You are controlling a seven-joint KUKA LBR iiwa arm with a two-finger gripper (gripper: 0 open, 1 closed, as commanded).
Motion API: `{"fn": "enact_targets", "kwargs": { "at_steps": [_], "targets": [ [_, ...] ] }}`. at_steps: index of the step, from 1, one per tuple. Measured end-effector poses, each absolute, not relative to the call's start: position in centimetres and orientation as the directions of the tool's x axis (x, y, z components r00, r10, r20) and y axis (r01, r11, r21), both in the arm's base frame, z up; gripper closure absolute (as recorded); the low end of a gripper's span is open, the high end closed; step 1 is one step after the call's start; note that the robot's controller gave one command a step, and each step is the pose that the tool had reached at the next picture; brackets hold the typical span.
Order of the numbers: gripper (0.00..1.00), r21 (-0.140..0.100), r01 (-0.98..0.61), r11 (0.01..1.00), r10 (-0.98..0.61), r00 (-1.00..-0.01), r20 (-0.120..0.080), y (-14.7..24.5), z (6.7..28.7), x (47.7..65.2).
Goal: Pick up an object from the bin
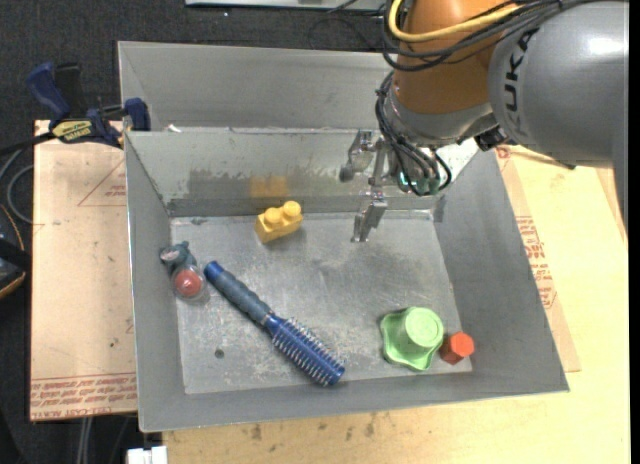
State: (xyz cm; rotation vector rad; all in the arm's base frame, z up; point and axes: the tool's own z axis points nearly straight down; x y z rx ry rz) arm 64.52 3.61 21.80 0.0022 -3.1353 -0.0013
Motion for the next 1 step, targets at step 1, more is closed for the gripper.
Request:
{"fn": "enact_targets", "kwargs": {
  "at_steps": [1],
  "targets": [
    [0.0, 0.003, -0.071, 0.997, -0.071, -0.997, 0.001, 9.35, 21.55, 62.26]
  ]
}}
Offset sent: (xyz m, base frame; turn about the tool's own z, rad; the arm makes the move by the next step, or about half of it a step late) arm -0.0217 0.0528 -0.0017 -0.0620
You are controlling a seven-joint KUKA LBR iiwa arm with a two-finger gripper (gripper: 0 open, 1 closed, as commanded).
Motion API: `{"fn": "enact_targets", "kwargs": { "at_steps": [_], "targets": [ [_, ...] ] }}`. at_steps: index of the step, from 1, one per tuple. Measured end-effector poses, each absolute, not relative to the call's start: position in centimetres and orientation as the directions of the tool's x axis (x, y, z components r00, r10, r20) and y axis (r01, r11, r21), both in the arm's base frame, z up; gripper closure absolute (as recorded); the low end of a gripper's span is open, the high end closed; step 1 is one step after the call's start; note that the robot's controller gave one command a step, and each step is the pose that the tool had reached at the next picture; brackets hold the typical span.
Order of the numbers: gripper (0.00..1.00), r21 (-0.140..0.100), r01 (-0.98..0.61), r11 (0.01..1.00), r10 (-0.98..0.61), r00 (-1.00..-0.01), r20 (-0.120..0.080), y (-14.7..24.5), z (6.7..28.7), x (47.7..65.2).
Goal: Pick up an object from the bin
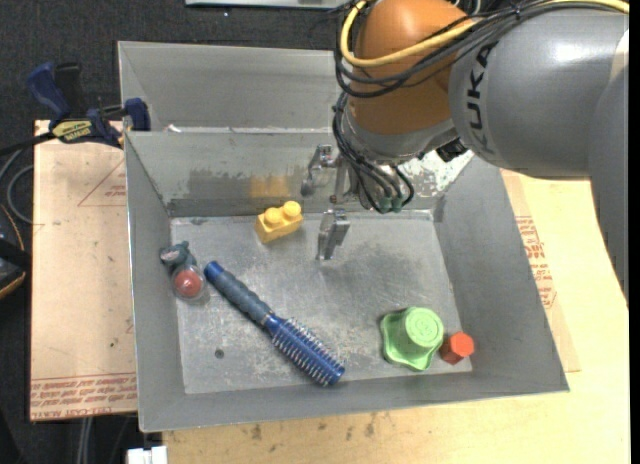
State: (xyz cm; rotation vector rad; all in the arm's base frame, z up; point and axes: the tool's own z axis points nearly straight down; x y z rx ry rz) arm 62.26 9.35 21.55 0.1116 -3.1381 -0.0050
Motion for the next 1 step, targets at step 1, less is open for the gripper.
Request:
{"fn": "enact_targets", "kwargs": {
  "at_steps": [1],
  "targets": [
    [0.0, 0.002, -0.252, 0.968, -0.252, -0.968, -0.004, 17.85, 7.64, 55.4]
  ]
}}
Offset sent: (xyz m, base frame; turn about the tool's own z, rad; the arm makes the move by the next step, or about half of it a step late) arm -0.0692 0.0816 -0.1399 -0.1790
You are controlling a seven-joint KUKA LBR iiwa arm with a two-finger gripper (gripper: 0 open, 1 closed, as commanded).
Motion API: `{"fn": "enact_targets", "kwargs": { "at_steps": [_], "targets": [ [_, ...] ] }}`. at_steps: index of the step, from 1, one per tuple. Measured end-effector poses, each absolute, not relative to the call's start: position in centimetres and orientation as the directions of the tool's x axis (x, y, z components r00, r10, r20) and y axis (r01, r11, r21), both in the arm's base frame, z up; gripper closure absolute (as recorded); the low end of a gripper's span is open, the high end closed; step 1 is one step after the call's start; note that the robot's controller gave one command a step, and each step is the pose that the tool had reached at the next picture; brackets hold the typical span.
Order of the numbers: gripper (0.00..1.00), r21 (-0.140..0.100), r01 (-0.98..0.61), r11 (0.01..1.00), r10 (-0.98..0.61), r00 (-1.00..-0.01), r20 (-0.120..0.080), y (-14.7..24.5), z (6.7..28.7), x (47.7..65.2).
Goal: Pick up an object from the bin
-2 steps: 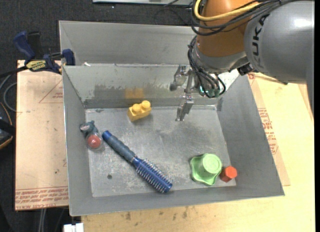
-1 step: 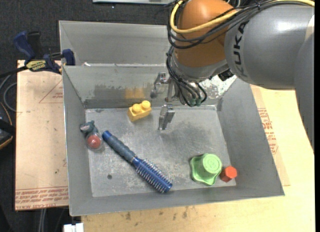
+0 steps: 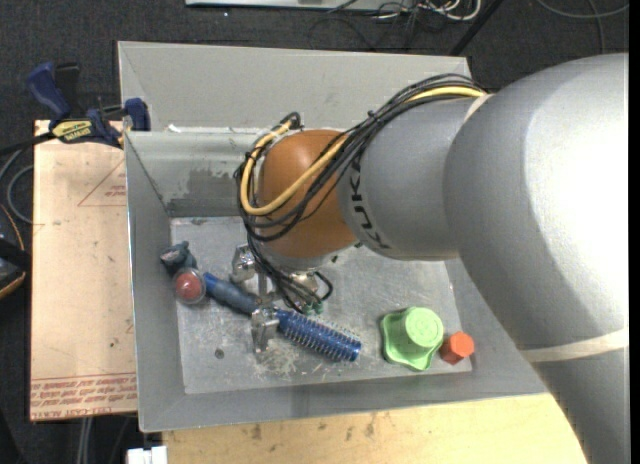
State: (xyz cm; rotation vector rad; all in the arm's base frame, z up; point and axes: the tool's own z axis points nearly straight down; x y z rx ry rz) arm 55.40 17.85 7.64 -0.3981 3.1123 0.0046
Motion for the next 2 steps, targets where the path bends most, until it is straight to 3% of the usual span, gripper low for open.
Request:
{"fn": "enact_targets", "kwargs": {
  "at_steps": [1, 2],
  "targets": [
    [1.0, 0.003, -0.246, 0.969, -0.246, -0.969, -0.01, 17.7, 8.0, 55.7],
    [1.0, 0.002, -0.238, 0.971, -0.238, -0.971, -0.011, 19.5, 22.2, 57.4]
  ]
}}
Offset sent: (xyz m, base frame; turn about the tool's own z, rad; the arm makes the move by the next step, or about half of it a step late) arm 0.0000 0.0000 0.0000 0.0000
